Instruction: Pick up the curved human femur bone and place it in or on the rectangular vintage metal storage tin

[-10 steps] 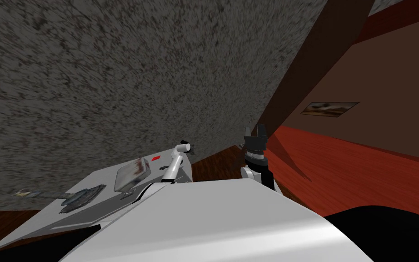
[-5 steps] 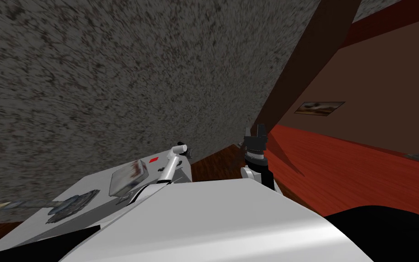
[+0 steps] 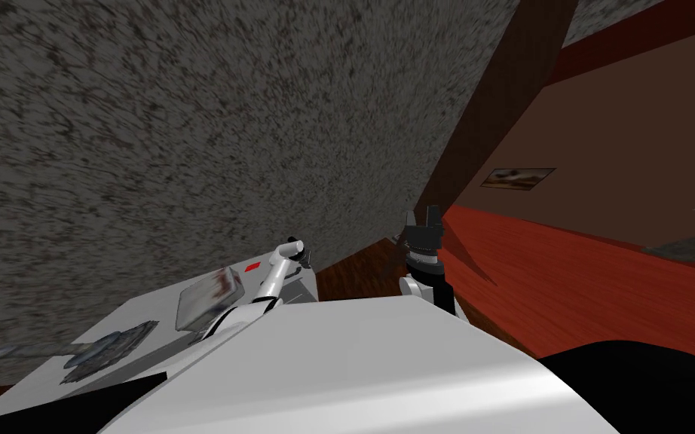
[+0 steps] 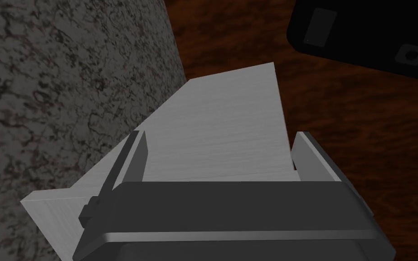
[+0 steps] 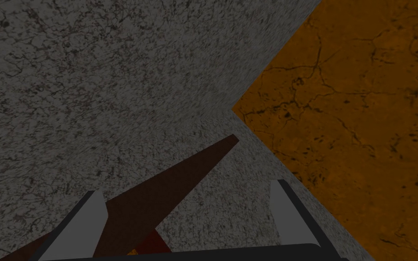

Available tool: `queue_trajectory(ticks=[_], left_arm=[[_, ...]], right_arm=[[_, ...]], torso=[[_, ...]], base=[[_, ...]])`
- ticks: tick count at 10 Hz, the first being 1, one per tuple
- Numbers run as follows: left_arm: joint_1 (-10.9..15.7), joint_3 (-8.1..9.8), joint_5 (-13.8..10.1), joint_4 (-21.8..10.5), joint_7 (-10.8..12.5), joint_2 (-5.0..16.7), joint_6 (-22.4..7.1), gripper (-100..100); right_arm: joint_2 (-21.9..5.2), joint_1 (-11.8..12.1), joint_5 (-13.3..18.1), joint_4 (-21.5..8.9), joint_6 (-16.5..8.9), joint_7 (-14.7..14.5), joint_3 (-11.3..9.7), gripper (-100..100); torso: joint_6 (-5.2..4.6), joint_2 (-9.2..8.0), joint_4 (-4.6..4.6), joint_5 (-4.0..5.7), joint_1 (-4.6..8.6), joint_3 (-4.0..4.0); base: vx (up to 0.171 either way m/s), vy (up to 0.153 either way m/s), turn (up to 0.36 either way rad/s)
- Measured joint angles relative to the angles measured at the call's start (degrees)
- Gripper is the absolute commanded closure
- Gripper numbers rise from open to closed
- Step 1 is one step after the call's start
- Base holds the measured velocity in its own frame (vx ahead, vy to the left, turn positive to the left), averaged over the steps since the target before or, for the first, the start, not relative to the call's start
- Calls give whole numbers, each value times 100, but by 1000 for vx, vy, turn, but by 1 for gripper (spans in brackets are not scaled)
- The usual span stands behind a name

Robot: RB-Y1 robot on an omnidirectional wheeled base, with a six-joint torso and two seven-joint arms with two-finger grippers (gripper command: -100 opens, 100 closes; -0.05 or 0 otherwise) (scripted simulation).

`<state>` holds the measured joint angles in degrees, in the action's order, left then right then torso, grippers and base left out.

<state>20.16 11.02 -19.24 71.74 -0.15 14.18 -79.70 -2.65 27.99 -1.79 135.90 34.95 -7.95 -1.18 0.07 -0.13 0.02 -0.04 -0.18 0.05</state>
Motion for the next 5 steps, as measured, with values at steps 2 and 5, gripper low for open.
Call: queue_trajectory(ticks=[2, 5], left_arm=[[-110, 182, -25, -127, -12, 200, -245, -100], [-174, 468, -8, -563, -60, 605, -587, -100]], right_arm=[[0, 0, 0, 0, 0, 0, 0, 0], [-2, 0, 0, 0, 0, 0, 2, 0]], torso=[[1, -1, 0, -4, -19, 0], [4, 0, 0, -14, -63, 0]], base=[[-23, 85, -37], [-12, 174, -5]])
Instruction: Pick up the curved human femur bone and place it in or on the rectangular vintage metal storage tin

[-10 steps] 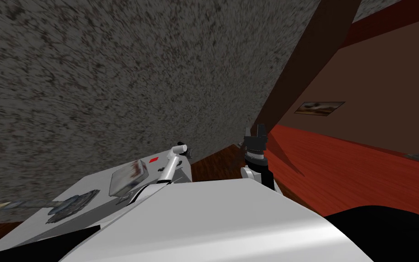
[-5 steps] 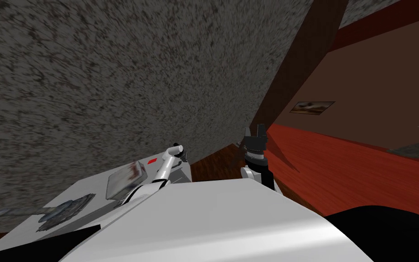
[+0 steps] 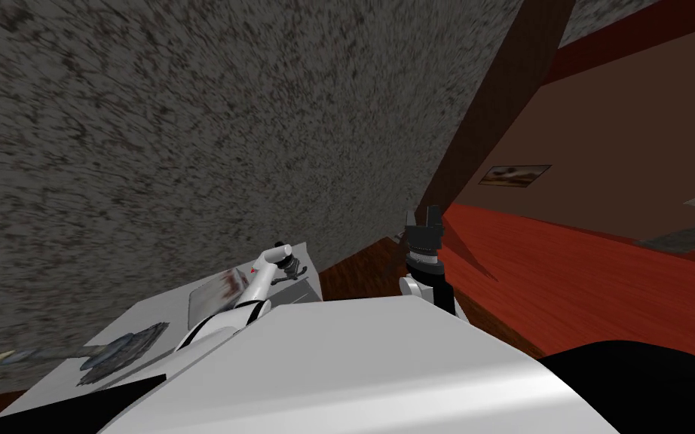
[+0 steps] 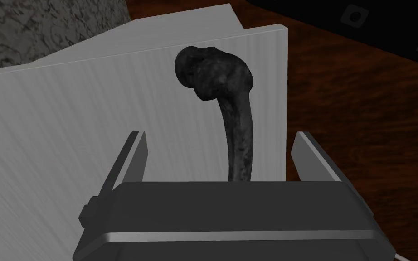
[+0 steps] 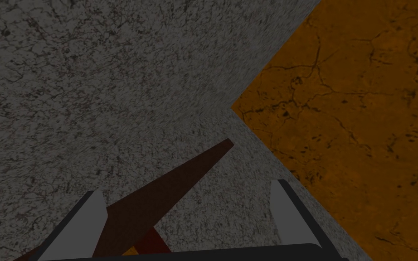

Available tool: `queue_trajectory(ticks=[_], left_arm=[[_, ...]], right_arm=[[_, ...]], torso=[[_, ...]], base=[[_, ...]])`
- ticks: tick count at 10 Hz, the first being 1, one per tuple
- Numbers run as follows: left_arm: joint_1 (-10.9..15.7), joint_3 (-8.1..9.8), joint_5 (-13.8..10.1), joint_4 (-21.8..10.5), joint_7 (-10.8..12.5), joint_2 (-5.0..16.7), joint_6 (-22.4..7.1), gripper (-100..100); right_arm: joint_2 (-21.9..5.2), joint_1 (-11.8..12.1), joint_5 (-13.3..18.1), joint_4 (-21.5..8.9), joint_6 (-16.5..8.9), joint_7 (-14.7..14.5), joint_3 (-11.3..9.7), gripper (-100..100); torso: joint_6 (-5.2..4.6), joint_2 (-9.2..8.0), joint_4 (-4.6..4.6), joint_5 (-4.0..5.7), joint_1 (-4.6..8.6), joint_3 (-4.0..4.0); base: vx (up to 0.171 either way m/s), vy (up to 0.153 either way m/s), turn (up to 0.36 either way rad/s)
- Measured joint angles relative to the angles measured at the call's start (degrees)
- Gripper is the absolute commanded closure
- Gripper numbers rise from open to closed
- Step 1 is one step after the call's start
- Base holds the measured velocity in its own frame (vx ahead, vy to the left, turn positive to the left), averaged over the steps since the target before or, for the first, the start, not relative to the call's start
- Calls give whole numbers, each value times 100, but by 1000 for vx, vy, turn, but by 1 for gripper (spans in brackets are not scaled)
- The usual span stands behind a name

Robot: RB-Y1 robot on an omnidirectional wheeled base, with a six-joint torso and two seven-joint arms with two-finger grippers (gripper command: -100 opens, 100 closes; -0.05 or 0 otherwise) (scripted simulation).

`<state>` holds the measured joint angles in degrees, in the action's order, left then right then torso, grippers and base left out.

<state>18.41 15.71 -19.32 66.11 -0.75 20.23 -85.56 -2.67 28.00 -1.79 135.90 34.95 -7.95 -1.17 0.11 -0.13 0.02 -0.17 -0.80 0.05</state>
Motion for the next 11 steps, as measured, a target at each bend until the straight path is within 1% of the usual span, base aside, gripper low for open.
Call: queue_trajectory(ticks=[1, 2, 3, 4, 6, 11], left_arm=[[-79, 57, 8, -149, -37, 90, -44, -100], [-90, 64, 10, -165, -45, 100, -53, 0], [-89, 63, 10, -164, -44, 100, -52, -100], [-30, 76, 54, -306, 46, 77, 29, -100], [81, 100, 146, -520, 302, 22, 184, -100], [339, 157, 352, -1078, 842, -89, 560, -100]], right_arm=[[0, 0, 0, 0, 0, 0, 0, 0], [1, 0, 0, 0, 0, 0, -1, 0], [2, 0, 0, 0, 0, 0, -1, 0], [1, -2, 0, 0, 0, 0, -2, 0], [1, -2, 0, -1, 0, 0, -1, 0], [1, -1, 0, 0, 0, 0, -1, 0]], torso=[[-1, 2, 1, -1, 6, -1], [-5, 6, 1, 6, 43, -3], [-6, 7, 1, 13, 67, -4], [-12, -6, -2, 12, 56, 3], [-8, -33, -8, 7, 40, 19], [-6, -24, -6, 10, 51, 14]], base=[[-3, 70, 3], [-1, 16, -2], [-52, 72, -271], [-117, 121, -317], [-109, 102, -217], [-100, 77, -205]])
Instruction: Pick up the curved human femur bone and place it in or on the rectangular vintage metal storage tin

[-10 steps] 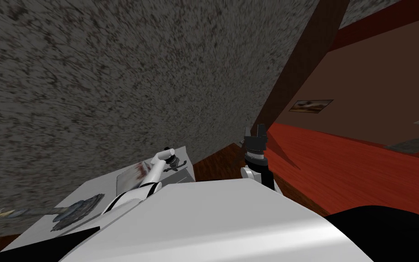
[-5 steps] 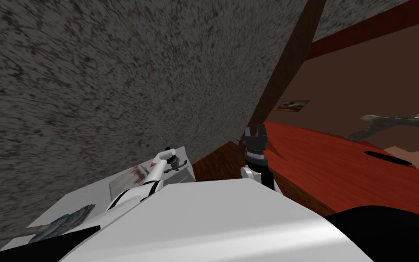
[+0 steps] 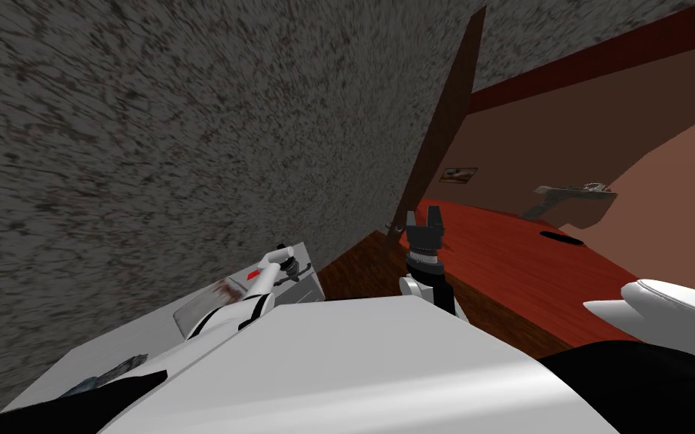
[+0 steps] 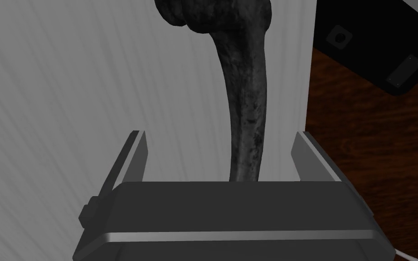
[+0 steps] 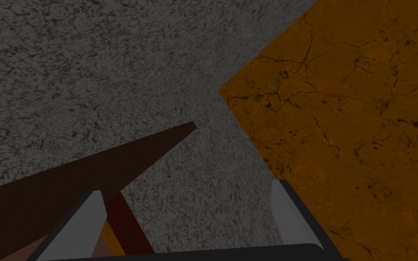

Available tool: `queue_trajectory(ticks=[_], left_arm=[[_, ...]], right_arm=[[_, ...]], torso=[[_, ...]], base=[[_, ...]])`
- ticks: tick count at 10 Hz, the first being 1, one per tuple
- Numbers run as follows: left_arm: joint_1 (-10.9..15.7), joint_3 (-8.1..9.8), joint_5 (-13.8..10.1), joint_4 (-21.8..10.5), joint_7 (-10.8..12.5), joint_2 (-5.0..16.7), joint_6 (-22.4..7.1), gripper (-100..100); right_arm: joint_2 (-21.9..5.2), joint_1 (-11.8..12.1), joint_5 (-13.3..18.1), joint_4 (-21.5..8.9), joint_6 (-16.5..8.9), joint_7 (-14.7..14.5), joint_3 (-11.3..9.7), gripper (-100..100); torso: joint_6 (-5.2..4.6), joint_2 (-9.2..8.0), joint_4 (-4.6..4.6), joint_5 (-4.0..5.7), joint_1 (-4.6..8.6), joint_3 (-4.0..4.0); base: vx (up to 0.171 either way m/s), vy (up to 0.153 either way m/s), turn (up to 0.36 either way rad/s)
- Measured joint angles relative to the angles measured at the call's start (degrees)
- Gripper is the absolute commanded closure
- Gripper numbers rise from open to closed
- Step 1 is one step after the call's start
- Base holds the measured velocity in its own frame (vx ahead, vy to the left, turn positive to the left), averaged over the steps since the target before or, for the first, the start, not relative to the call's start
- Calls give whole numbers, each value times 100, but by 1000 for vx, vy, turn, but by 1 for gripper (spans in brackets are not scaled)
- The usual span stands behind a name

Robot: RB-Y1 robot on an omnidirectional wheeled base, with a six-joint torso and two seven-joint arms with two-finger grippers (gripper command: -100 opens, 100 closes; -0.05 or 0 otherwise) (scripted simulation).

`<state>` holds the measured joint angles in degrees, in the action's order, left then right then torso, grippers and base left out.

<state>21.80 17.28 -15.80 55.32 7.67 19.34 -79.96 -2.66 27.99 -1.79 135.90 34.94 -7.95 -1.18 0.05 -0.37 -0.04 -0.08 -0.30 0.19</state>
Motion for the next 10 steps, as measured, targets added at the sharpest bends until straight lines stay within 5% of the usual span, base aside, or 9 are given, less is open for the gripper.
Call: queue_trajectory(ticks=[1, 2, 6, 7, 8, 10], left_arm=[[50, 13, 40, -105, 107, -20, 68, -100], [57, 14, 44, -115, 131, -22, 85, 100], [54, 16, 43, -115, 133, -22, 77, 100], [54, 15, 43, -115, 132, -22, 77, 0], [54, 15, 43, -115, 132, -22, 77, 100], [-37, -7, -30, 68, -57, 21, -33, 100]], right_arm=[[0, 0, 0, 0, 0, 0, 0, 0], [0, 1, 0, 0, 0, 0, 0, 0], [0, 2, 0, 1, 0, 0, 0, 0], [0, 2, 0, 1, 0, 0, 0, 0], [0, 2, 0, 1, 0, 0, 0, 0], [1, 4, 0, 1, 1, 0, 0, 0]], torso=[[-1, -2, 0, 0, 2, 1], [5, 14, 4, 1, 10, -8], [0, 47, 12, 0, 14, -28], [1, 48, 12, 0, 14, -29], [1, 48, 12, 0, 14, -29], [10, 81, 19, 7, 40, -47]], base=[[-45, 30, -54], [-8, 5, 9], [-2, 0, 1], [0, 0, 0], [72, -18, 276], [120, -101, 286]])
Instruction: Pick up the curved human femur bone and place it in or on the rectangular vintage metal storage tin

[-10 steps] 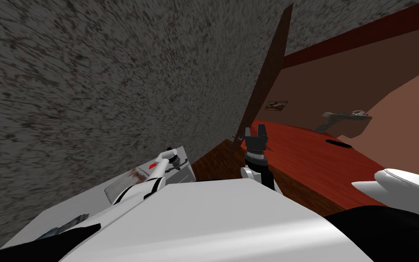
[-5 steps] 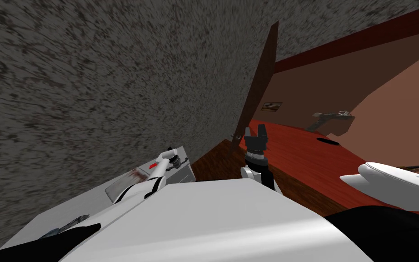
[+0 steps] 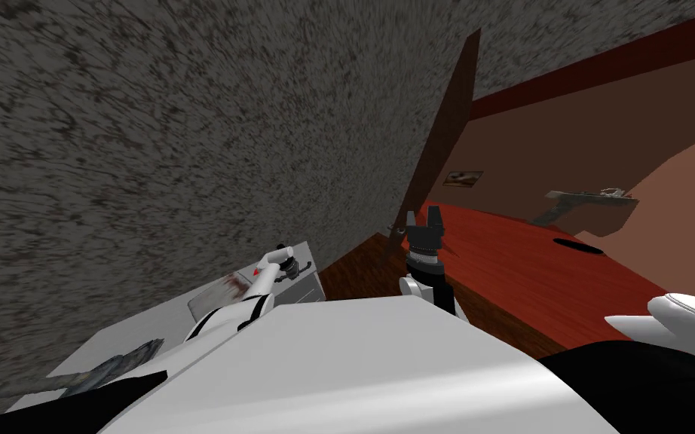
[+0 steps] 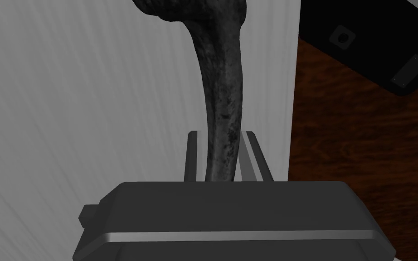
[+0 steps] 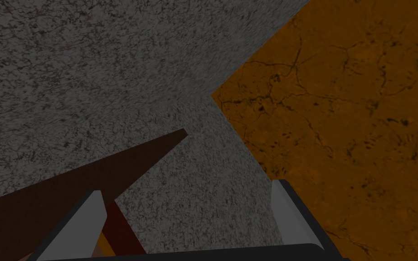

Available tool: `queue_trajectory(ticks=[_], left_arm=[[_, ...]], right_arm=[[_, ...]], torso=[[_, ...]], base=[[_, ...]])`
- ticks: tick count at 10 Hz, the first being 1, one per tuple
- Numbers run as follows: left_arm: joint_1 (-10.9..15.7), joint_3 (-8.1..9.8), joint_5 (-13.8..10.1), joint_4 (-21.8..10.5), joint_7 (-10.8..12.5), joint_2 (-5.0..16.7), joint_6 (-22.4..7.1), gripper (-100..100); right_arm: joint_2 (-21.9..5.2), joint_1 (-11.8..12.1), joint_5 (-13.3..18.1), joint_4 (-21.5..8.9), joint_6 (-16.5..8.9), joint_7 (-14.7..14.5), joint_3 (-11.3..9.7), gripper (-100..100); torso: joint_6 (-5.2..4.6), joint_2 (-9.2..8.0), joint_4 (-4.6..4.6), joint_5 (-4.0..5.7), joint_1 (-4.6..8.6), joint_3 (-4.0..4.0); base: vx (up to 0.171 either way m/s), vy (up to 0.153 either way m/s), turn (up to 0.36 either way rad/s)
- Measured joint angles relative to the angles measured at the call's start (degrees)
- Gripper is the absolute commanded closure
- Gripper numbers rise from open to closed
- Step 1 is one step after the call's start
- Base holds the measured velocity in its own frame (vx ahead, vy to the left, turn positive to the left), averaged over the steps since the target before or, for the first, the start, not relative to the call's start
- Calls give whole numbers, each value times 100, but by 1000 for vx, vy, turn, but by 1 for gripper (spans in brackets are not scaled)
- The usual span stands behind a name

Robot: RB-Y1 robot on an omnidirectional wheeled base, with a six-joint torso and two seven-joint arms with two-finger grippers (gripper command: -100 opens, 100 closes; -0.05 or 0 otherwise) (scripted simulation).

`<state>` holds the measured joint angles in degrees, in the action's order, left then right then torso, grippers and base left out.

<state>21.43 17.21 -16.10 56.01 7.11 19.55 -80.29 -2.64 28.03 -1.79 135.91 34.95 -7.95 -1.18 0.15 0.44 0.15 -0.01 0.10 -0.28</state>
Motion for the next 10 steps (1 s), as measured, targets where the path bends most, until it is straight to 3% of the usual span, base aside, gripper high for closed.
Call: queue_trajectory(ticks=[7, 8, 9, 10], left_arm=[[-368, -77, -287, 791, -749, 154, -527, 100], [-377, -77, -290, 806, -773, 159, -547, 0], [-375, -77, -290, 804, -770, 157, -544, 100], [-299, -7, -338, 829, -806, 218, -557, 100]], right_arm=[[0, -1, 0, 0, 0, 0, 0, 0], [-1, -2, 0, 0, 0, 0, 0, 0], [-1, -2, 0, 0, 0, 0, 0, 0], [-1, -2, 0, 0, 0, 0, 1, 0]], torso=[[-7, -2, -2, 2, 6, 2], [-13, -12, -4, -1, -8, 7], [-12, -21, -6, -4, -21, 12], [3, -40, -12, 1, -39, 24]], base=[[88, -84, 179], [6, -9, -7], [-42, 18, 215], [-89, 72, 390]])
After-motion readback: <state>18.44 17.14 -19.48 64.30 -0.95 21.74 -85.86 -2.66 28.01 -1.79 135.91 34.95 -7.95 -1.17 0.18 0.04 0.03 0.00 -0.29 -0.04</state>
